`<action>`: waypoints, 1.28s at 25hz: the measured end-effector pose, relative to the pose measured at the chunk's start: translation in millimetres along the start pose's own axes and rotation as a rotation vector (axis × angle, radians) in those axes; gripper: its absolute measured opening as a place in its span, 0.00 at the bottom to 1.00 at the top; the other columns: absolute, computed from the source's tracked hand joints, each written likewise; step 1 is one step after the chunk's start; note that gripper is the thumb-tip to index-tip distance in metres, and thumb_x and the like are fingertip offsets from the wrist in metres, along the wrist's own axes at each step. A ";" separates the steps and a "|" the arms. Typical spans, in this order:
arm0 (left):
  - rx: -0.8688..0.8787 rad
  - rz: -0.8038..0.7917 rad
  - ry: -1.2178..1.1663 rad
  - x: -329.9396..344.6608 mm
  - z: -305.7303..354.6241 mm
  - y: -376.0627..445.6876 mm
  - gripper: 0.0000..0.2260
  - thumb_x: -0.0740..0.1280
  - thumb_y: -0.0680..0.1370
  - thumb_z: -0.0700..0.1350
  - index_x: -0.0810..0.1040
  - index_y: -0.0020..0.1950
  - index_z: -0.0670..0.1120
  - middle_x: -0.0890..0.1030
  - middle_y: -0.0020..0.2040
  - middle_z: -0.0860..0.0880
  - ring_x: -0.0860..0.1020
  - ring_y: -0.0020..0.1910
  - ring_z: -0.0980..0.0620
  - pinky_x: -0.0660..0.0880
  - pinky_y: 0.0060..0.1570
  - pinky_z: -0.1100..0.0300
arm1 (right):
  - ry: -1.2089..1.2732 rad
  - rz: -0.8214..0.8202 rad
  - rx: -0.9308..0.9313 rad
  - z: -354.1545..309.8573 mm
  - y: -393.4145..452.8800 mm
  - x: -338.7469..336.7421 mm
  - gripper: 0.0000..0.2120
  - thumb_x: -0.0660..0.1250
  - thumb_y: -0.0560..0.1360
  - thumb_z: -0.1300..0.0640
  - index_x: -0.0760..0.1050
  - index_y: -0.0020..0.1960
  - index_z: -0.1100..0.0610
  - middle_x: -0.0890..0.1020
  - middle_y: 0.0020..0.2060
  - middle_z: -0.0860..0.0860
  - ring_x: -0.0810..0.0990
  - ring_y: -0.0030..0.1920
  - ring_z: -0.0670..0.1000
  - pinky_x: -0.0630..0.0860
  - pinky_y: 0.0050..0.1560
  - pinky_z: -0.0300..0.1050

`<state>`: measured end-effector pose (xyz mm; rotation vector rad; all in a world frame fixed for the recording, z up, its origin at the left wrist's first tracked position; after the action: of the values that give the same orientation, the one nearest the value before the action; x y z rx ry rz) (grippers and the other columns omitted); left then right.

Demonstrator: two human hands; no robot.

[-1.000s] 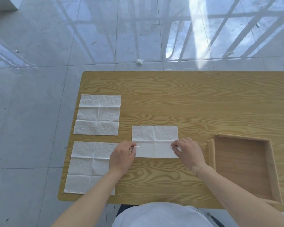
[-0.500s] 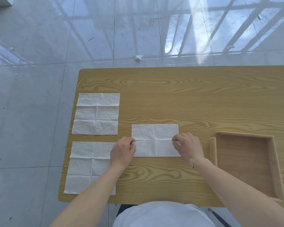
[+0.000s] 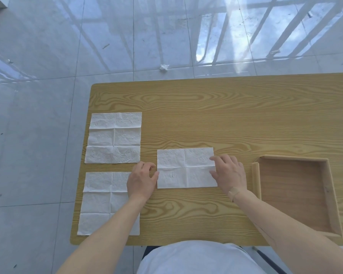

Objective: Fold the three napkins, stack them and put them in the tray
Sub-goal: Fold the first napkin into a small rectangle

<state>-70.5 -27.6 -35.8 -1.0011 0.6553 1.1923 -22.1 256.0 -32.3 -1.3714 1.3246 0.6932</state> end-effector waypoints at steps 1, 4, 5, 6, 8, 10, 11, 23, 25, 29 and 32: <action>0.026 0.007 0.005 0.0 1.4 1.4 0.09 0.70 0.76 0.51 0.80 0.54 0.51 0.77 0.50 0.53 0.74 0.52 0.52 0.76 0.47 0.53 | 0.006 -0.001 -0.012 -1.8 0.5 -0.4 0.19 0.70 0.74 0.52 0.75 0.64 0.49 0.79 0.56 0.49 0.73 0.58 0.56 0.70 0.54 0.51; 0.209 -0.058 0.073 3.8 13.7 4.8 0.15 0.73 0.74 0.50 0.80 0.60 0.50 0.78 0.56 0.52 0.74 0.58 0.50 0.72 0.57 0.51 | 0.006 -0.060 -0.060 -7.1 1.7 2.3 0.22 0.70 0.75 0.49 0.73 0.68 0.47 0.76 0.62 0.49 0.71 0.63 0.55 0.67 0.59 0.51; 0.274 -0.079 0.105 5.2 18.4 5.8 0.16 0.73 0.74 0.49 0.80 0.61 0.50 0.78 0.58 0.51 0.73 0.60 0.49 0.71 0.58 0.51 | 0.000 -0.076 -0.068 -8.2 1.8 3.4 0.22 0.70 0.75 0.48 0.72 0.69 0.46 0.75 0.63 0.49 0.70 0.64 0.54 0.67 0.60 0.51; 0.322 -0.089 0.136 6.1 21.7 6.7 0.17 0.74 0.73 0.49 0.80 0.61 0.50 0.78 0.59 0.51 0.73 0.61 0.48 0.71 0.59 0.50 | -0.004 -0.085 -0.069 -9.0 2.0 4.2 0.23 0.69 0.75 0.47 0.72 0.69 0.45 0.75 0.63 0.48 0.69 0.64 0.54 0.66 0.61 0.51; 0.351 -0.099 0.180 7.8 24.7 8.4 0.17 0.74 0.73 0.49 0.80 0.61 0.50 0.79 0.59 0.51 0.74 0.62 0.47 0.70 0.59 0.50 | -0.004 -0.089 -0.061 -10.5 1.9 5.4 0.21 0.69 0.75 0.46 0.73 0.68 0.44 0.75 0.63 0.48 0.69 0.65 0.54 0.66 0.61 0.51; 0.338 -0.108 0.194 9.2 23.9 8.7 0.16 0.73 0.74 0.48 0.80 0.60 0.50 0.79 0.58 0.51 0.74 0.60 0.48 0.69 0.59 0.50 | -0.004 -0.079 -0.050 -11.5 2.6 5.9 0.18 0.69 0.75 0.47 0.75 0.65 0.44 0.75 0.62 0.48 0.70 0.64 0.53 0.65 0.61 0.51; 0.336 -0.107 0.196 9.5 23.6 8.4 0.14 0.73 0.74 0.48 0.80 0.59 0.49 0.79 0.57 0.51 0.74 0.58 0.47 0.69 0.58 0.51 | 0.000 -0.070 -0.045 -12.0 3.2 5.9 0.16 0.69 0.75 0.47 0.76 0.63 0.45 0.76 0.61 0.48 0.70 0.63 0.53 0.65 0.61 0.50; 0.265 -0.093 0.121 9.3 27.6 9.7 0.03 0.68 0.78 0.45 0.82 0.49 0.49 0.79 0.49 0.53 0.74 0.52 0.49 0.68 0.52 0.55 | 0.088 -0.108 0.001 -15.1 13.0 5.9 0.04 0.69 0.75 0.49 0.79 0.50 0.47 0.77 0.53 0.45 0.70 0.60 0.51 0.64 0.57 0.47; 0.258 -0.096 0.110 8.8 28.8 10.0 0.03 0.68 0.78 0.45 0.82 0.48 0.48 0.80 0.48 0.53 0.74 0.52 0.49 0.68 0.51 0.55 | 0.105 -0.124 0.005 -16.0 13.8 5.6 0.03 0.69 0.76 0.50 0.78 0.48 0.47 0.78 0.52 0.45 0.70 0.59 0.51 0.65 0.56 0.48; 0.252 -0.113 0.112 8.9 29.8 9.4 0.04 0.68 0.78 0.45 0.81 0.49 0.49 0.79 0.50 0.54 0.74 0.53 0.50 0.69 0.52 0.56 | 0.127 -0.157 0.000 -15.9 13.1 2.2 0.01 0.68 0.76 0.50 0.77 0.47 0.46 0.78 0.50 0.43 0.70 0.58 0.50 0.64 0.54 0.47; 0.286 -0.161 0.131 10.6 29.4 8.2 0.08 0.69 0.77 0.49 0.79 0.56 0.51 0.78 0.53 0.54 0.73 0.55 0.51 0.70 0.53 0.55 | 0.140 -0.168 -0.004 -14.7 11.3 -1.2 0.01 0.67 0.76 0.51 0.76 0.46 0.45 0.79 0.47 0.42 0.70 0.55 0.49 0.64 0.52 0.47</action>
<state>-77.9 3.9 -34.2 -0.8762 0.8080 0.8688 -36.7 244.7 -30.4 -1.5373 1.2989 0.4946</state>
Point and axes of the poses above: each hand's wrist, its own y-axis towards the middle knuckle, its own x-axis out of the palm, z = x × y, the point moved 3 cm from there along y, towards the middle knuckle
